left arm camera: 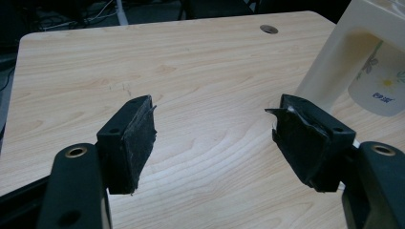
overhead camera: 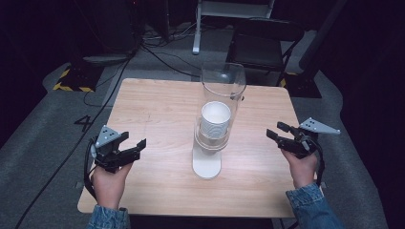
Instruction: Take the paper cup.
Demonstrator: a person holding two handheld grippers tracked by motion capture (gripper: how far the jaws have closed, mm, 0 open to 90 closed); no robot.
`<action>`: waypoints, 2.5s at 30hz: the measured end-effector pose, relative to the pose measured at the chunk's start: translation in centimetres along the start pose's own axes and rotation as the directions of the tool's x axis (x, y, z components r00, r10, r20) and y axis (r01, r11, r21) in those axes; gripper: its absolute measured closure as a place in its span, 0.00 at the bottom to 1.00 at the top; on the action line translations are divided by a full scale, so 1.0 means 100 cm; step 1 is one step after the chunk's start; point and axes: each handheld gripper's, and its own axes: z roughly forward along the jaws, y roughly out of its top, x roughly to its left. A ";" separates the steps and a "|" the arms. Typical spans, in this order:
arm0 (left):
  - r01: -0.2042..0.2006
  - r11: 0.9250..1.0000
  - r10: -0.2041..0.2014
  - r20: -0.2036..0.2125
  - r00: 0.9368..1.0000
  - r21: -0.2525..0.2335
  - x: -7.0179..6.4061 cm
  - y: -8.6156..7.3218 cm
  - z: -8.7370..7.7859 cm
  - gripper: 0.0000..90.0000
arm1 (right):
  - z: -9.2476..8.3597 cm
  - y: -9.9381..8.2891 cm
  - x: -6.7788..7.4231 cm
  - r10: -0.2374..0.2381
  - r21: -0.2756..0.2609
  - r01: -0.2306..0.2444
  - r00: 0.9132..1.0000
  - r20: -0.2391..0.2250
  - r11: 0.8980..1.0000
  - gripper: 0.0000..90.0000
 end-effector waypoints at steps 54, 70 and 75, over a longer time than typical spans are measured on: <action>0.022 1.000 -0.022 0.014 1.000 0.020 -0.003 -0.014 -0.004 0.32 | 0.101 -0.011 0.115 -0.140 0.061 0.182 0.896 -0.422 0.981 0.16; 0.015 0.999 -0.016 0.017 1.000 0.031 -0.002 -0.015 -0.002 0.32 | 0.118 -0.016 0.130 -0.154 0.001 0.168 0.906 -0.395 0.986 0.27; 0.014 0.999 -0.015 0.019 1.000 0.033 -0.003 -0.015 -0.001 0.32 | 0.117 -0.017 0.128 -0.157 -0.008 0.166 0.911 -0.381 0.986 0.33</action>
